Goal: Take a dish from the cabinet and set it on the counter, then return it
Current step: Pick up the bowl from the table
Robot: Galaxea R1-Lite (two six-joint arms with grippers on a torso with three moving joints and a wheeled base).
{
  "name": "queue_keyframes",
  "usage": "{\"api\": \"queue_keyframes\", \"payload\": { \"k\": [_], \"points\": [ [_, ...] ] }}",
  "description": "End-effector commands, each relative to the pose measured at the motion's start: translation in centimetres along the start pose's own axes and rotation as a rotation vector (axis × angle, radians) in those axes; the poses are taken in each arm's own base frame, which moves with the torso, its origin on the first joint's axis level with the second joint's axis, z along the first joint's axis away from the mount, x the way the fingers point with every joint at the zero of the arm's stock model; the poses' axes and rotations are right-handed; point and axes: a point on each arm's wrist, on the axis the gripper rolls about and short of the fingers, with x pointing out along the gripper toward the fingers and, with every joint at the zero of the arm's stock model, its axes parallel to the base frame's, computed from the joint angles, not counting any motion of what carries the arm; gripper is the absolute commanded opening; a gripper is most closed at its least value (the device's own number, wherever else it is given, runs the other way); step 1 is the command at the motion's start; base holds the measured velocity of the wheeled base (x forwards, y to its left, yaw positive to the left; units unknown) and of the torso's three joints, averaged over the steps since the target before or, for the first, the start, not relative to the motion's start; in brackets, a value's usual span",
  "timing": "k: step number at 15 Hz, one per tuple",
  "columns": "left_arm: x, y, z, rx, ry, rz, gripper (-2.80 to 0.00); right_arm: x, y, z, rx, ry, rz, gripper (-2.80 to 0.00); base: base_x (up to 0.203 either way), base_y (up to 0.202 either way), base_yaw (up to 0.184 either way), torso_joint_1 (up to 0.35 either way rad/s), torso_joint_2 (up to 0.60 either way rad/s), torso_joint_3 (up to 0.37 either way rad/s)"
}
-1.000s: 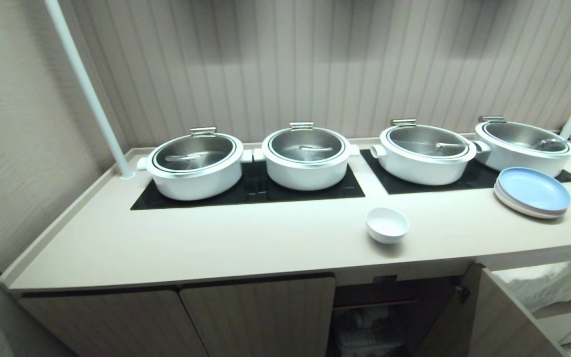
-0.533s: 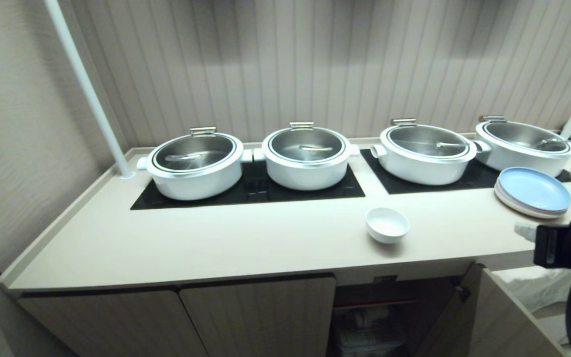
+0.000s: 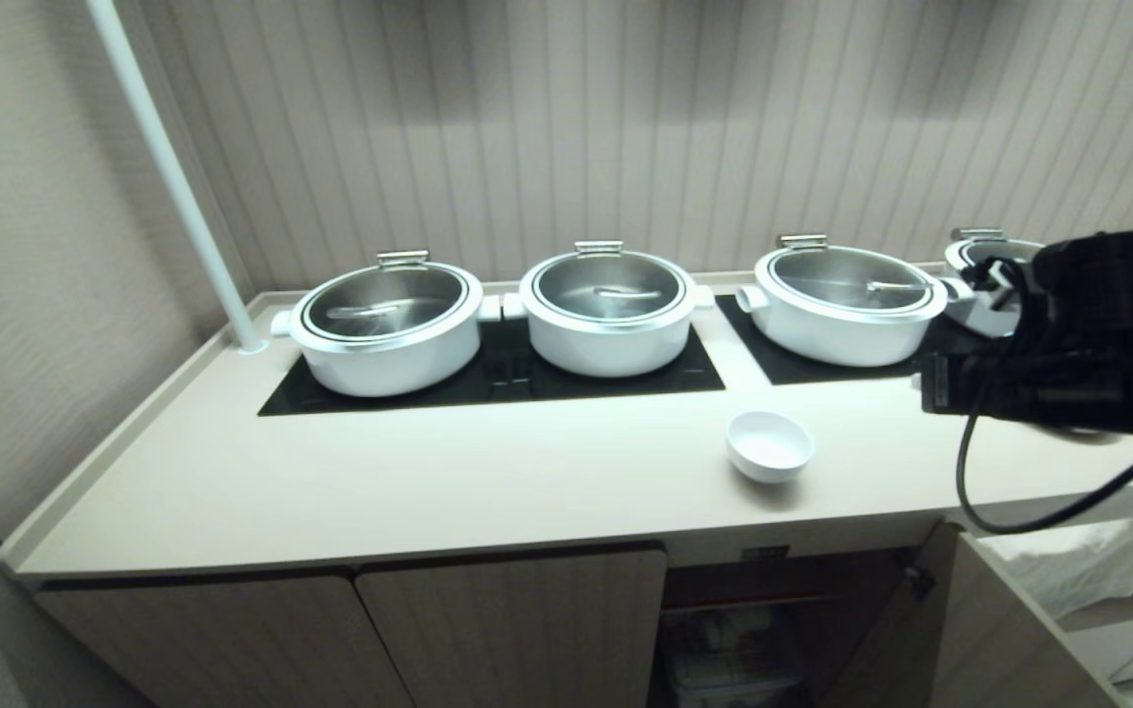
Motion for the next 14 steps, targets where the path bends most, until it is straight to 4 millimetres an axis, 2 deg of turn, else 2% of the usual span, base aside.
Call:
{"api": "queue_keyframes", "payload": {
  "k": [1,5,8,10,14],
  "points": [
    [0.0,0.0,0.0,-0.001,0.000,0.000,-2.80,3.1,-0.2,0.1,0.006,0.062,0.006,-2.80,0.000,0.000,0.000,0.000,0.00,0.000],
    [0.0,0.0,0.0,-0.001,0.000,0.000,-2.80,4.3,-0.5,1.8,0.060,0.192,0.083,-2.80,0.000,0.000,0.000,0.000,0.00,0.000],
    [0.0,0.0,0.0,-0.001,0.000,0.000,-2.80,4.8,-0.9,2.3,0.090,0.312,0.115,-2.80,0.000,0.000,0.000,0.000,0.00,0.000],
    [0.0,0.0,0.0,0.001,0.000,0.000,-2.80,5.6,-1.3,2.4,0.101,0.338,0.130,-2.80,0.000,0.000,0.000,0.000,0.00,0.000],
    [0.0,0.0,0.0,0.000,0.000,0.000,-2.80,5.4,-1.3,1.8,0.057,0.418,0.162,-2.80,0.000,0.000,0.000,0.000,0.00,0.000]
  ]
}}
